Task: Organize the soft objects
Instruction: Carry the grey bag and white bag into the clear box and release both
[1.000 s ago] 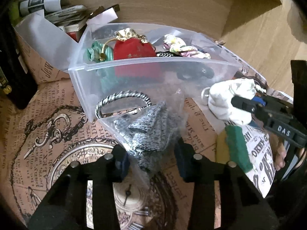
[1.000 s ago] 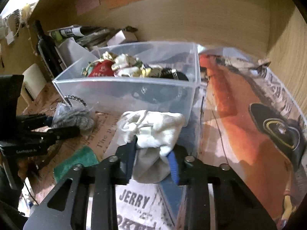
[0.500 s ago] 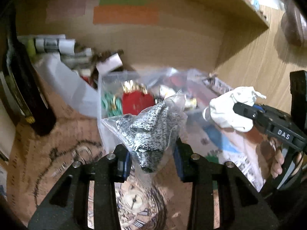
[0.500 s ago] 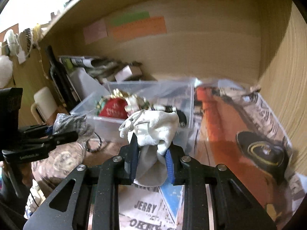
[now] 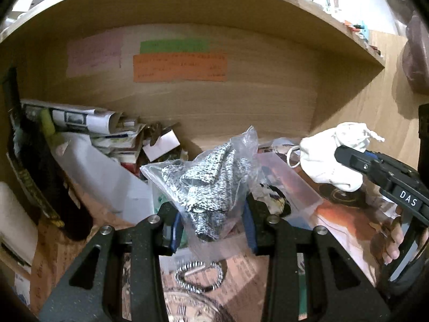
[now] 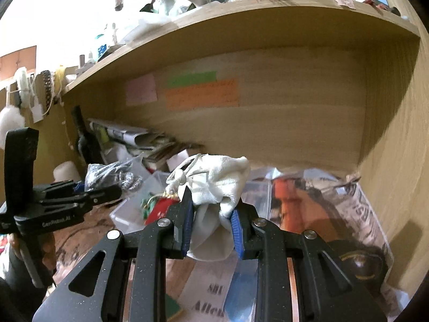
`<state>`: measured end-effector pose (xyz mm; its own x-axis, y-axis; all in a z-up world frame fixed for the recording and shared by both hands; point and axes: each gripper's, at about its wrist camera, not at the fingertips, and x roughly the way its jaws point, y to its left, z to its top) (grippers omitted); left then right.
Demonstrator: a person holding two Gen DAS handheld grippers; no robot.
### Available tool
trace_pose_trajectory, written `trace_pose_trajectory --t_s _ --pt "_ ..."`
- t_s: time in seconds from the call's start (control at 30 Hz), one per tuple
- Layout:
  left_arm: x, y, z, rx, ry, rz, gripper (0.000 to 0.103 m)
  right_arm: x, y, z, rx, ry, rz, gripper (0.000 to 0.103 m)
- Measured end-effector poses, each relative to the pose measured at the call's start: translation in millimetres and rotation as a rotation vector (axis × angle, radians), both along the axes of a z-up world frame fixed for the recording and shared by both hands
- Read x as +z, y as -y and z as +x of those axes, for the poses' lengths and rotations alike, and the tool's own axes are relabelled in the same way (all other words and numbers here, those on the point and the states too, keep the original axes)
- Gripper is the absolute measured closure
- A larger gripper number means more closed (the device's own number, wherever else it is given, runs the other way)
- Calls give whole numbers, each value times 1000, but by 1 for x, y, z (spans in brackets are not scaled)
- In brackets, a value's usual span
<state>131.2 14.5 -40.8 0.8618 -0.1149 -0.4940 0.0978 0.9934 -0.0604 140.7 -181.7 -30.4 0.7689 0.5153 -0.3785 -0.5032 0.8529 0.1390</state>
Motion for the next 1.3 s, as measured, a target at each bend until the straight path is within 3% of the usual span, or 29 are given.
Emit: trace_pose_trajectory --t_s 0.2,0.5,0.83,1.0,1.07,1.3 --pt "-8 4 31 -14 -57 -1 66 -4 -8 26 -8 -16 -2 80" --pt "-37 14 76 -32 -171 14 66 -28 -27 65 12 -120 -32 80" --pt "-63 16 100 -37 -244 35 65 -56 -35 89 -11 -225 -81 79" --pt "-67 13 103 -28 -265 21 49 -66 -40 94 -25 -258 -118 77" --pt "-66 12 101 -25 -259 15 46 -67 -40 94 -25 -266 -130 74" --pt "-49 8 76 -18 -206 15 31 -60 -39 82 -28 -229 -162 38"
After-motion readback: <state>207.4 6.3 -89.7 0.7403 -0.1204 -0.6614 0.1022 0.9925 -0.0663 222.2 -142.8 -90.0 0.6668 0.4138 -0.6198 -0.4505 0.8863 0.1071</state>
